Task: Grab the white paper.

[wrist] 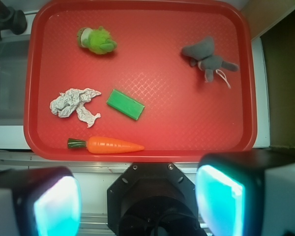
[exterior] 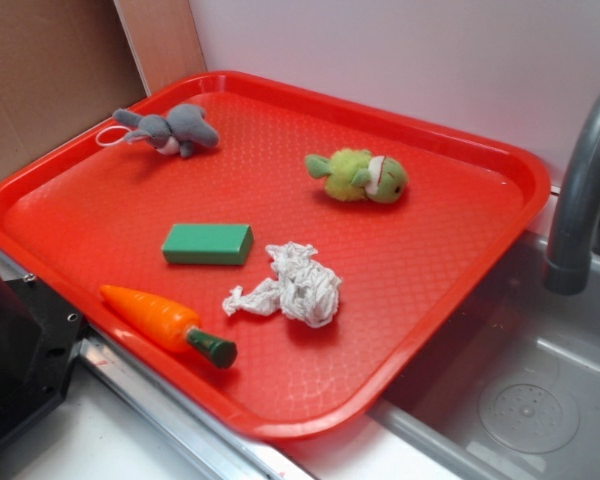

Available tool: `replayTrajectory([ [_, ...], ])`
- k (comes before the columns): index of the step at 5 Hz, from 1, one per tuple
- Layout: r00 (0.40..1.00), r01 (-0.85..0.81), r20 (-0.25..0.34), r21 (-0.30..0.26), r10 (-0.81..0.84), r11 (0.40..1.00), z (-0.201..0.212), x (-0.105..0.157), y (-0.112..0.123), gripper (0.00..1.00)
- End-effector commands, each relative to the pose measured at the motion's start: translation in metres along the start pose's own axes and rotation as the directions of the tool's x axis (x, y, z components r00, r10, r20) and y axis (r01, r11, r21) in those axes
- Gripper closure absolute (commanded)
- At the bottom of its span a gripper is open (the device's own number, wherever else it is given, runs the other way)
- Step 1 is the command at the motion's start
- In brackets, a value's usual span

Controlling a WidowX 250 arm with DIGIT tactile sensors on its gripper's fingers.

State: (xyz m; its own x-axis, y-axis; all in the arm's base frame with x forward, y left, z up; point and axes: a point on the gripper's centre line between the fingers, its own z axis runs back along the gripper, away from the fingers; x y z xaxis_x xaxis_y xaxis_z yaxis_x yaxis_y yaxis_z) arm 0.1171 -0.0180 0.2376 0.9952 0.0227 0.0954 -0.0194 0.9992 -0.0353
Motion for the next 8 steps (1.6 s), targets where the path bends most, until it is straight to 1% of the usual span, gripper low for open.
replayTrajectory([
  [1,1.000,0.000,0.000,0.000,0.000,1.000,0.000,0.000,0.000,0.00],
  [2,0.986,-0.156,-0.059,-0.010,0.155,0.988,-0.008,0.006,-0.006,0.00],
  [3,0.928,-0.366,-0.088,-0.019,0.363,0.930,-0.018,0.012,-0.015,0.00],
  [4,0.855,-0.511,-0.123,-0.033,0.504,0.859,-0.034,0.020,-0.029,0.00],
  [5,0.736,-0.677,-0.094,-0.078,0.671,0.732,-0.055,0.031,-0.054,0.00],
  [6,0.627,-0.779,-0.100,-0.076,0.773,0.623,-0.081,0.045,-0.076,0.00],
  [7,0.543,-0.840,-0.088,-0.073,0.835,0.538,-0.107,0.055,-0.088,0.00],
  [8,0.496,-0.868,-0.089,-0.068,0.864,0.492,-0.140,0.064,-0.102,0.00],
])
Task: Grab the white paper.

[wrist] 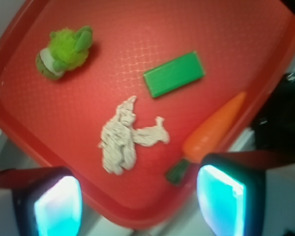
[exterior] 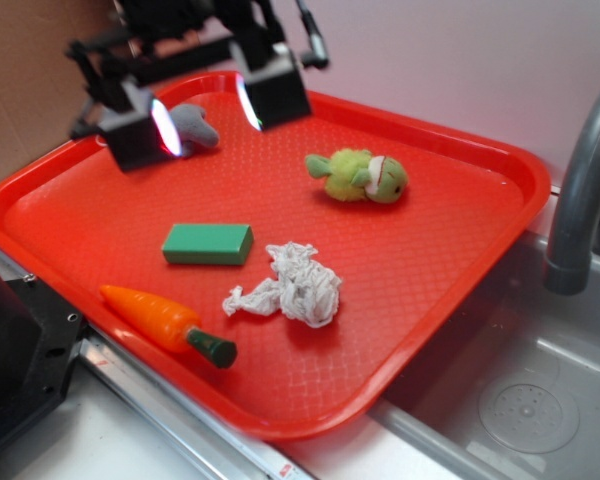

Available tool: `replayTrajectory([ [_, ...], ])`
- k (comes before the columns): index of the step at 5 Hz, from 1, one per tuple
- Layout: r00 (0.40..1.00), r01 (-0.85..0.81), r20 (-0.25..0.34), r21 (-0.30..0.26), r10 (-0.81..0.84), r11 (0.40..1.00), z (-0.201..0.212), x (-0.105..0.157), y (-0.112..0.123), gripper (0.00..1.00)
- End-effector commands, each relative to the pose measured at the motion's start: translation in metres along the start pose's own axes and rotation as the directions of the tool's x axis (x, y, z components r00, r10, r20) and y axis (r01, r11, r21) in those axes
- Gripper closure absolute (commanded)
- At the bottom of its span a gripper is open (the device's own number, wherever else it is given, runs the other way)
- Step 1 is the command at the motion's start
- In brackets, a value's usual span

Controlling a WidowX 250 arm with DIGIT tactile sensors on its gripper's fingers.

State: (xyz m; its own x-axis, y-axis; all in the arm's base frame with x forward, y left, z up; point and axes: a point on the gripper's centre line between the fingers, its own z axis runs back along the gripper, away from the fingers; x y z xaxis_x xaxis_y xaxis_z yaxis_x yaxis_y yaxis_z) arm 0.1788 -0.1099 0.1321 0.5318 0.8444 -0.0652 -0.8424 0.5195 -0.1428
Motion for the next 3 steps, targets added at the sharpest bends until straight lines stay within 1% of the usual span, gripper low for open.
replayTrajectory([
  [1,0.998,-0.046,0.054,0.034,0.044,0.998,-0.060,0.001,-0.025,0.00],
  [2,0.997,-0.062,0.060,0.080,0.057,0.995,-0.087,0.009,-0.024,0.00],
  [3,0.996,-0.049,0.084,0.136,0.038,0.990,-0.115,0.010,-0.023,0.00],
])
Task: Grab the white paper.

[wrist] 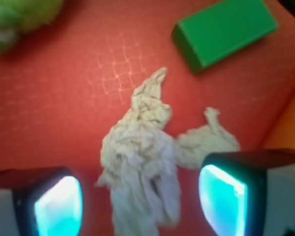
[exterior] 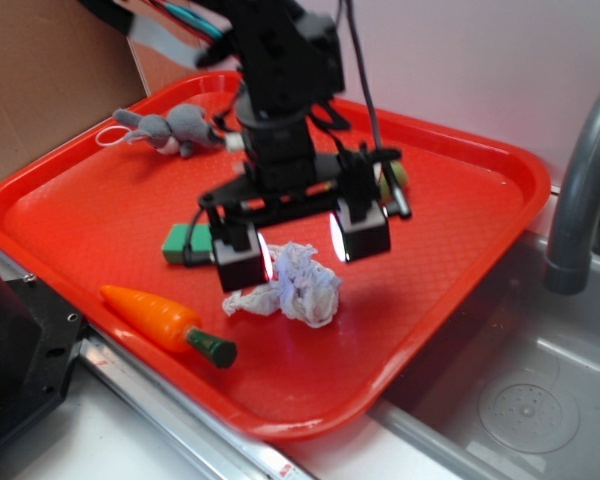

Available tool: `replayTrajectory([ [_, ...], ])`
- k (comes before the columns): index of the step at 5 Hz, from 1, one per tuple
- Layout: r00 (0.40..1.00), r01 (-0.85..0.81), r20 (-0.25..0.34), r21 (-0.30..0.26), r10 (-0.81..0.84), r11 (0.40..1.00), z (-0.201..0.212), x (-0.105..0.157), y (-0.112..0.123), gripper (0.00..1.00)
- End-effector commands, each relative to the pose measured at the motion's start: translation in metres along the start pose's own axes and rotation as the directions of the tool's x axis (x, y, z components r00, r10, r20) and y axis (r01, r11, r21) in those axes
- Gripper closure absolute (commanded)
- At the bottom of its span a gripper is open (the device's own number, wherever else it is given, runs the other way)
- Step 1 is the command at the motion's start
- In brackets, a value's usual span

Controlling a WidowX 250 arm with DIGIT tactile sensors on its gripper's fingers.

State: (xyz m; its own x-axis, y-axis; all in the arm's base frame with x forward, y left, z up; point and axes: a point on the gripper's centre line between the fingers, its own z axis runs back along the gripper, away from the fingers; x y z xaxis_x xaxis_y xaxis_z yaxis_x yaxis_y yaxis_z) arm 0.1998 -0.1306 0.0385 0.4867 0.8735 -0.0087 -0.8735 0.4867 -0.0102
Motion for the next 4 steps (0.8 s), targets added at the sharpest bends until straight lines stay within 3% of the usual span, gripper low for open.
replayTrajectory([
  [1,0.999,0.029,0.028,0.012,-0.030,0.999,-0.024,0.002,-0.011,0.00],
  [2,0.999,0.034,0.029,-0.001,-0.034,0.999,-0.024,-0.003,-0.009,1.00],
  [4,0.996,0.082,0.026,0.012,-0.082,0.997,-0.007,0.010,-0.008,1.00],
])
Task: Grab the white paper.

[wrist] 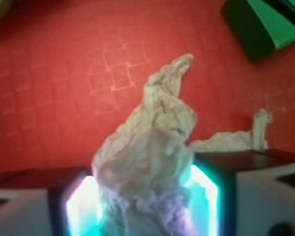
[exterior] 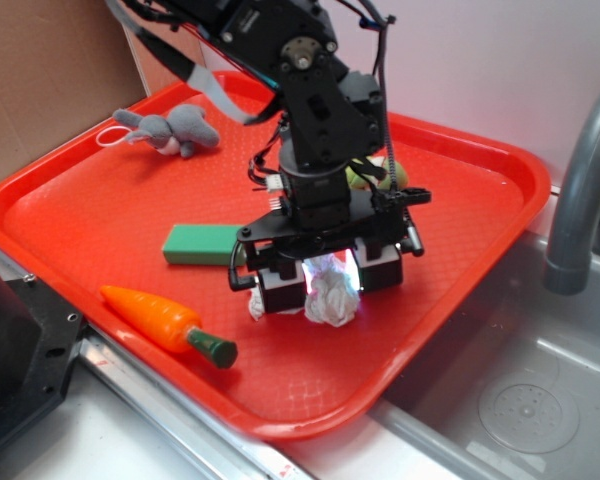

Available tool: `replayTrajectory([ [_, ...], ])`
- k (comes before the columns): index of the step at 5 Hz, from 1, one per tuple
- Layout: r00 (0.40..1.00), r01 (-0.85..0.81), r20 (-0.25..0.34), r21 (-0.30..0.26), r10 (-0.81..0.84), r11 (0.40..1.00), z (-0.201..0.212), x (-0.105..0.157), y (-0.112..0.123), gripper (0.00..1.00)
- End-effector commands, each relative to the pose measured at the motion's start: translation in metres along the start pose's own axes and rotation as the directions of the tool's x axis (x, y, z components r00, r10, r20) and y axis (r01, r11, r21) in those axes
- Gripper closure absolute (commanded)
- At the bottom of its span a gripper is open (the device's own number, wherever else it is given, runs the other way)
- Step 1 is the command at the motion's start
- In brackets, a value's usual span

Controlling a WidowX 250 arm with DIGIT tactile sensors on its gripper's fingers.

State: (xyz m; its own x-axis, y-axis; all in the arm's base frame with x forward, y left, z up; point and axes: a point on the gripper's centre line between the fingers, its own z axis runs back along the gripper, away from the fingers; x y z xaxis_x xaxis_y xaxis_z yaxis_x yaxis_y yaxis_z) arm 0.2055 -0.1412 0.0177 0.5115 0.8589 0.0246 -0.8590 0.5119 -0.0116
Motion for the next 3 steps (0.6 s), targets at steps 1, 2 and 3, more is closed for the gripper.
replayTrajectory([
  [1,0.977,0.212,-0.023,-0.002,-0.212,0.977,0.052,0.032,0.002,1.00],
  [2,0.912,0.411,-0.004,-0.012,-0.411,0.912,0.092,0.046,0.002,1.00],
  [3,0.831,0.556,0.042,-0.031,-0.555,0.830,0.132,0.051,0.013,1.00],
])
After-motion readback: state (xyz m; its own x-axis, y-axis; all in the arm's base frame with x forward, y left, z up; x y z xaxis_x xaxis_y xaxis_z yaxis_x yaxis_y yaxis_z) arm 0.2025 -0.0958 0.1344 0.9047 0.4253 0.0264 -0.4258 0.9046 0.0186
